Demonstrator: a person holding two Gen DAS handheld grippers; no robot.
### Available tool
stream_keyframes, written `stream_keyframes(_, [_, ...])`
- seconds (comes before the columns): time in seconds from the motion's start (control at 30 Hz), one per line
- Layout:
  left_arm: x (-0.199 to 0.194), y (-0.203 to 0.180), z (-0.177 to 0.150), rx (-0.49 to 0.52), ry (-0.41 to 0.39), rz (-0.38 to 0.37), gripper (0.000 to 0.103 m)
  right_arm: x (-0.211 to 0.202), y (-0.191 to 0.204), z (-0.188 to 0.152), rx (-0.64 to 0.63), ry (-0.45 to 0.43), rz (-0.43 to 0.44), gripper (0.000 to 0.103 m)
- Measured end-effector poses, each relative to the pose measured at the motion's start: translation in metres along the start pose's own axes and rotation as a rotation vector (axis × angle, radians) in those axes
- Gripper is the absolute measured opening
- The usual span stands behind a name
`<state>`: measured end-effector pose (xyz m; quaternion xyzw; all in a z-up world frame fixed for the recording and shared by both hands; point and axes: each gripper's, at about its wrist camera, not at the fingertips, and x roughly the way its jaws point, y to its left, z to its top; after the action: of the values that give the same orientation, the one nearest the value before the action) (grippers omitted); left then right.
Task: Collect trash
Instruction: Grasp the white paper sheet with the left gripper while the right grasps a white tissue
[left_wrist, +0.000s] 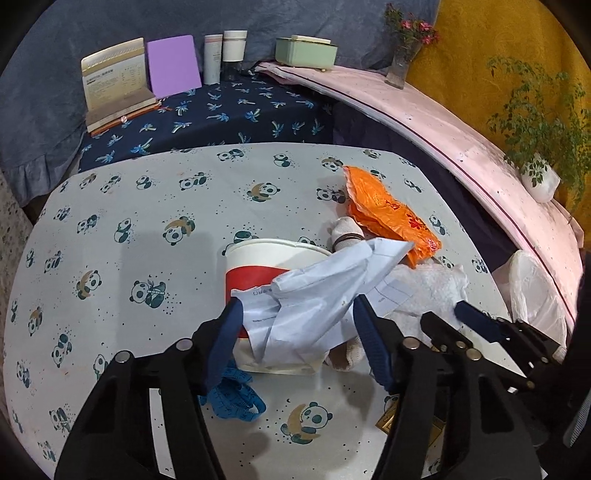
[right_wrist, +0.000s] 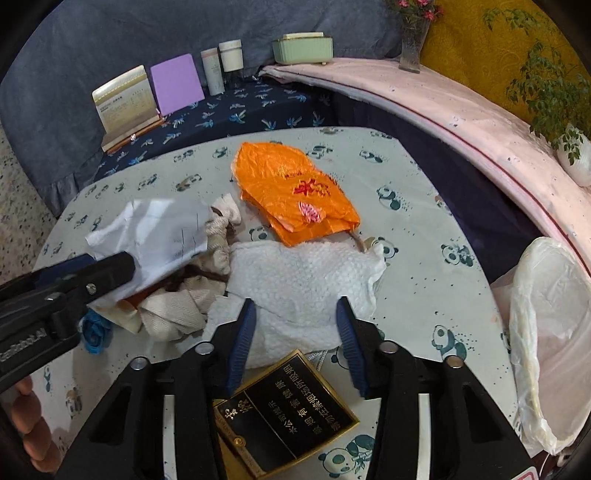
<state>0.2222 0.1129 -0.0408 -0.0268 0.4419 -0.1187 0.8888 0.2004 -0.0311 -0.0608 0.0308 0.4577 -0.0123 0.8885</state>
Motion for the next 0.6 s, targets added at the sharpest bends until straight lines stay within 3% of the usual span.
stream_keyframes(0.03, [0.000, -0.002, 0.000, 0.011, 0.002, -0.012, 0.039, 0.003, 0.000, -0.001, -0.001, 0.007, 0.000, 0.033])
stream_keyframes(0.2, [-0.005, -0.010, -0.003, 0.025, 0.006, -0.031, 0.038, 0.004, -0.004, -0.009, 0.000, 0.016, 0.021, 0.007])
stream_keyframes(0.37, [-0.017, -0.020, -0.005, 0.029, -0.013, -0.044, 0.037, -0.018, -0.009, -0.007, 0.009, -0.027, 0.041, 0.004])
stream_keyframes(0.6, [-0.043, -0.034, 0.002, 0.034, -0.054, -0.057, 0.037, -0.079, -0.021, 0.009, 0.038, -0.160, 0.061, 0.004])
